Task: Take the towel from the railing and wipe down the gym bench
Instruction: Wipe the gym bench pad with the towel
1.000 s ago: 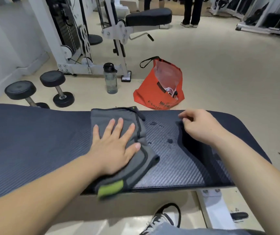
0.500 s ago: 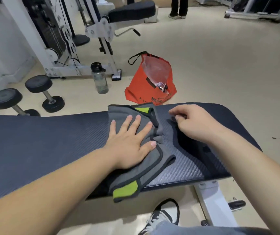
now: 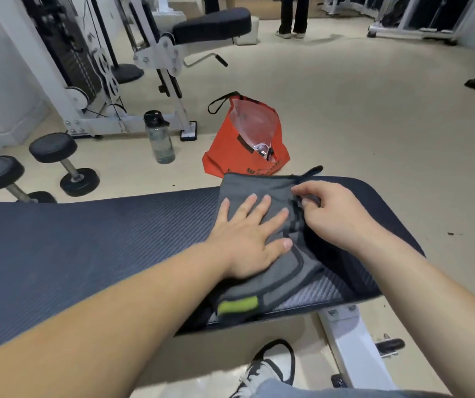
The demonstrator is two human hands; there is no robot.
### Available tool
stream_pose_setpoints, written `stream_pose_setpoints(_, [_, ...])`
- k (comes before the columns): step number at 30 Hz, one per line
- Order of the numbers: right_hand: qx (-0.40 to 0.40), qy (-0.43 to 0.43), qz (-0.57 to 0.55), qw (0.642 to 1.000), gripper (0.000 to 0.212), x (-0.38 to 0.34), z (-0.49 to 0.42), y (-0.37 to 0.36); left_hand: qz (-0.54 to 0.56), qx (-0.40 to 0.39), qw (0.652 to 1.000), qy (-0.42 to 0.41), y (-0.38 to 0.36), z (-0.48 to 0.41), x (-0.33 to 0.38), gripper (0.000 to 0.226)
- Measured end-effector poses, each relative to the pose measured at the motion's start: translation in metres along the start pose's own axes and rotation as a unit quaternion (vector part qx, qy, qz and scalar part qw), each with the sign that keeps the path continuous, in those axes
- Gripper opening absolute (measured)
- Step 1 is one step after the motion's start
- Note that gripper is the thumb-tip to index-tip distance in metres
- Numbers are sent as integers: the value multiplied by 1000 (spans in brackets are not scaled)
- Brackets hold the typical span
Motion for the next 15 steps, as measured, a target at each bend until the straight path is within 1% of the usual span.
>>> stream_pose_setpoints(2, [4,6,0,1000,43,-4,4,3,7,-3,999,34,6,-21,-3,72])
stream_pose_setpoints(4, [1,11,3,1000,44,-6,7,6,15,10,998,65,3,-26,4,73])
stream_pose_setpoints(6, [-9,19,-9,1000,43,-9,10,4,22,25,997,67,-3,-14,18,75])
stream_pose_setpoints(8, [-39,31,-15,999,43,-16,14,-3,37,29,998,35,-7,7,33,77])
stream_pose_setpoints(9, [-65,34,-11,997,44,-19,17,-7,59,25,998,5,-7,18,38,78])
stream_pose_setpoints(10, [-97,34,0,995,44,-23,20,-13,104,24,994,-27,-5,30,39,76])
stream_pose_setpoints(11, [-129,31,19,991,44,-26,25,-19,183,33,981,-55,-1,42,34,70])
stream_pose_setpoints(12, [-155,29,47,986,42,-29,29,-26,273,50,958,-69,5,55,23,57])
stream_pose_setpoints(13, [-173,29,89,980,40,-33,34,-32,333,73,938,-60,9,68,7,42])
stream_pose_setpoints(14, [-183,26,148,972,41,-37,40,-37,351,102,930,-30,13,80,-12,33])
stream_pose_setpoints(15, [-188,18,208,960,46,-41,46,-43,332,130,934,7,15,91,-31,32])
Point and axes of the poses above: each hand's wrist, its own z-axis away from the middle knuckle, its own y-axis out of the back of the hand, x = y × z, the point moved 2 cm from there along -z, towards the middle knuckle, and after that the axes turned 9 degrees about -z, right-handed, at the moved point
